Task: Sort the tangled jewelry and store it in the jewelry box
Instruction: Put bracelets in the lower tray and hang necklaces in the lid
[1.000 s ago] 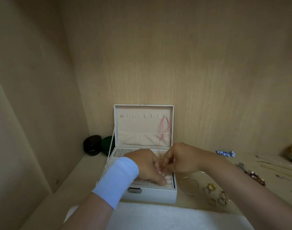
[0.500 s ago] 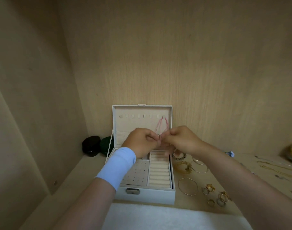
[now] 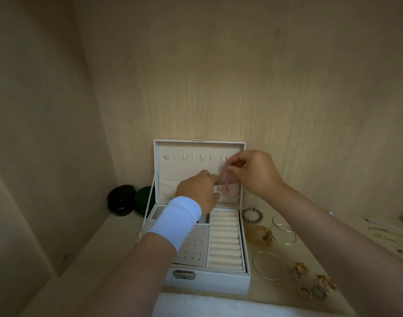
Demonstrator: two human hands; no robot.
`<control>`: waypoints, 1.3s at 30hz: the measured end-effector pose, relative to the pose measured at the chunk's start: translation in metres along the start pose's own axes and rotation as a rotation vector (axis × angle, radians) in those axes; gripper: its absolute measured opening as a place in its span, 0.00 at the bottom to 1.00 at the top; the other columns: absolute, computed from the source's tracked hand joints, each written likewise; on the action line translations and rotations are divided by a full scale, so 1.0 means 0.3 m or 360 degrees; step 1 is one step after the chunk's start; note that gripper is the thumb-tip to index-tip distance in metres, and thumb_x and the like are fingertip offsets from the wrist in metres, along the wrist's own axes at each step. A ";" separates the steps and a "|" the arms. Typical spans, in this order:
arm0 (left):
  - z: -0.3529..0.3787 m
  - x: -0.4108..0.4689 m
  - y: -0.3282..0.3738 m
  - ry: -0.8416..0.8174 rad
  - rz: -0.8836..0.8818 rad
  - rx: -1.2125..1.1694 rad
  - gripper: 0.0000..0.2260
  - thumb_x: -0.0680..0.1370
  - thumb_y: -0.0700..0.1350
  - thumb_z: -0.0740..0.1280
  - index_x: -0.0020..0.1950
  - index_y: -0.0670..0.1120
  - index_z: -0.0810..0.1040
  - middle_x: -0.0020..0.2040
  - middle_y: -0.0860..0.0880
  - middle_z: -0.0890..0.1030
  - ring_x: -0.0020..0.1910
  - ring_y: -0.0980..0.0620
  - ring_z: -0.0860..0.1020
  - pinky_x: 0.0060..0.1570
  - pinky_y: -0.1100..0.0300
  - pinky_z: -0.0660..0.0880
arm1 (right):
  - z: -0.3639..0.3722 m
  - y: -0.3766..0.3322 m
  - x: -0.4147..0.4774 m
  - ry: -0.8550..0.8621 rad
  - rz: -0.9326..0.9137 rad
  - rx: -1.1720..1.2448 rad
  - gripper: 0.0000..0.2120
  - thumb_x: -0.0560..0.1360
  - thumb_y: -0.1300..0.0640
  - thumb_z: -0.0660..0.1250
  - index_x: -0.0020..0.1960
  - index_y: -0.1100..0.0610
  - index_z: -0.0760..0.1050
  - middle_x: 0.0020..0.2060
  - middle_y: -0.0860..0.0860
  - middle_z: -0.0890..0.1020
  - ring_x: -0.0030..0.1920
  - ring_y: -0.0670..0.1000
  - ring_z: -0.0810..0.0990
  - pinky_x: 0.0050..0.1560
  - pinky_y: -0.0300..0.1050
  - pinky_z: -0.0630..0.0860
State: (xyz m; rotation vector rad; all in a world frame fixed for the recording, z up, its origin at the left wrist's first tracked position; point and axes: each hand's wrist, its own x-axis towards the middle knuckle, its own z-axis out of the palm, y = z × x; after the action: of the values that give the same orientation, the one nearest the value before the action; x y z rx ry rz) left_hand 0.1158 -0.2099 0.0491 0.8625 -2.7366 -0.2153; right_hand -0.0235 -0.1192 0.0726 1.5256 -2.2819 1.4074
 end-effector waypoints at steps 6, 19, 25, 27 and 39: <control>0.004 0.020 0.002 0.0005 0.0058 0.0337 0.12 0.80 0.47 0.64 0.63 0.49 0.76 0.59 0.47 0.74 0.56 0.44 0.77 0.48 0.54 0.74 | 0.025 0.021 0.002 -0.0045 -0.0312 -0.0357 0.09 0.76 0.57 0.73 0.55 0.54 0.85 0.48 0.50 0.87 0.48 0.49 0.84 0.53 0.45 0.80; -0.023 -0.005 -0.016 -0.0086 -0.0057 -0.0169 0.12 0.80 0.54 0.63 0.62 0.58 0.78 0.58 0.54 0.80 0.55 0.51 0.78 0.55 0.54 0.76 | -0.005 -0.086 0.061 -0.0802 -0.0312 -0.1287 0.07 0.77 0.49 0.68 0.48 0.46 0.84 0.42 0.48 0.83 0.44 0.51 0.81 0.43 0.47 0.79; -0.033 0.011 0.004 -0.0244 -0.0054 -0.0065 0.16 0.82 0.51 0.59 0.69 0.59 0.74 0.64 0.52 0.79 0.60 0.48 0.77 0.55 0.58 0.73 | -0.036 -0.115 0.061 -0.0949 -0.0135 -0.0995 0.10 0.78 0.59 0.64 0.54 0.53 0.84 0.44 0.52 0.85 0.35 0.50 0.82 0.38 0.45 0.80; -0.039 0.019 0.009 -0.0261 -0.0071 -0.0056 0.16 0.82 0.51 0.60 0.69 0.58 0.75 0.64 0.52 0.79 0.60 0.48 0.77 0.54 0.58 0.73 | -0.077 -0.114 0.054 -0.0546 -0.0225 -0.0866 0.13 0.79 0.60 0.62 0.57 0.55 0.83 0.49 0.52 0.85 0.42 0.51 0.83 0.44 0.45 0.79; -0.058 0.021 0.029 -0.0300 -0.0139 -0.0173 0.18 0.80 0.45 0.61 0.69 0.55 0.76 0.67 0.52 0.77 0.63 0.48 0.76 0.60 0.57 0.73 | 0.074 0.018 -0.120 -0.0217 -0.0088 -0.1109 0.12 0.81 0.52 0.61 0.50 0.55 0.81 0.44 0.55 0.84 0.45 0.58 0.82 0.39 0.45 0.73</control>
State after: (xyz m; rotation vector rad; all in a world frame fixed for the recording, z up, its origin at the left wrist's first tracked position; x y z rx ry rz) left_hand 0.1112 -0.2077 0.0688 0.9775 -2.8288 -0.4809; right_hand -0.0002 -0.1089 0.0386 1.4418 -2.3940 0.4044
